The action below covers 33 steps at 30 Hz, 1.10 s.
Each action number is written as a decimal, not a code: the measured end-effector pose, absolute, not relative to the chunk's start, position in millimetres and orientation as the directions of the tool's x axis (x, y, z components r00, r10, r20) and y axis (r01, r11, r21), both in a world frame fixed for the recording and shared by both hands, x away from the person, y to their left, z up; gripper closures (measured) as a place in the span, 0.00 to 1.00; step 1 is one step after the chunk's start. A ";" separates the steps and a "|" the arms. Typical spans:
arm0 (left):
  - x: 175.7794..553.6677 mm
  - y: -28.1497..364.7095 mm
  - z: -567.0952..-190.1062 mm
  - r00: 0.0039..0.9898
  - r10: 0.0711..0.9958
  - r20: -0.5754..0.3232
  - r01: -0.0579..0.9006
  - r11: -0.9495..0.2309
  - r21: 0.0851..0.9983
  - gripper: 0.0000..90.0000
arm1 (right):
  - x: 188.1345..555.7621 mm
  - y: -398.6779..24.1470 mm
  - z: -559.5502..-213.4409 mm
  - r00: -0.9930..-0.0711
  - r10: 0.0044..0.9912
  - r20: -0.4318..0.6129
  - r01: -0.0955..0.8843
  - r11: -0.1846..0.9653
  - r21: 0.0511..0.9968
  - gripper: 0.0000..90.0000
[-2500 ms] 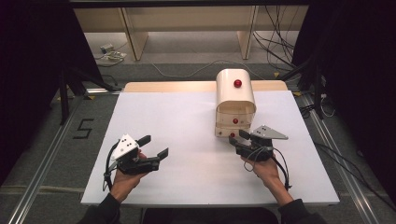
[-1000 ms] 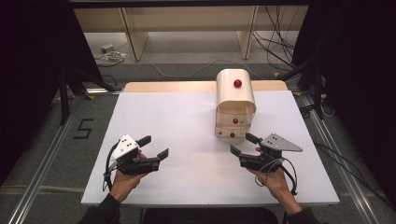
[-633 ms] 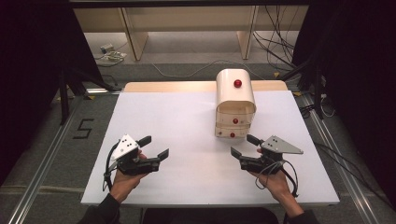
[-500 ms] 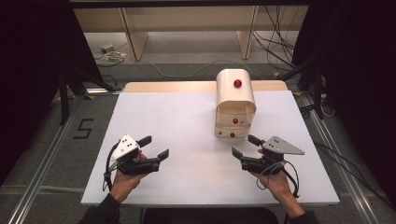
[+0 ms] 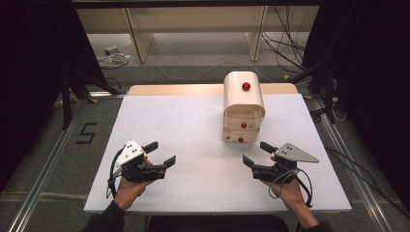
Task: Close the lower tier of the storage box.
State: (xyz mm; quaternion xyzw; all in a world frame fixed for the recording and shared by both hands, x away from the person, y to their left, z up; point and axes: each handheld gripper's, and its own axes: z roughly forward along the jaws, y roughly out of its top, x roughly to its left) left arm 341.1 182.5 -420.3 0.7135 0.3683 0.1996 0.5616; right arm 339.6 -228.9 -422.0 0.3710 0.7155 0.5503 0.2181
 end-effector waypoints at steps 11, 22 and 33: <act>338.8 180.5 -421.9 0.663 0.738 -0.127 0.311 -0.118 0.943 0.17 | 334.7 -230.5 -424.0 -0.628 0.774 0.078 0.287 0.137 0.948 0.18; 337.3 179.3 -422.3 0.670 0.731 -0.130 0.314 -0.121 0.942 0.17 | 330.8 -232.7 -428.4 -0.622 0.780 0.072 0.299 0.152 0.942 0.18; 336.2 178.8 -422.2 0.673 0.728 -0.133 0.315 -0.119 0.941 0.17 | 327.4 -236.7 -428.1 -0.612 0.787 0.074 0.300 0.145 0.943 0.18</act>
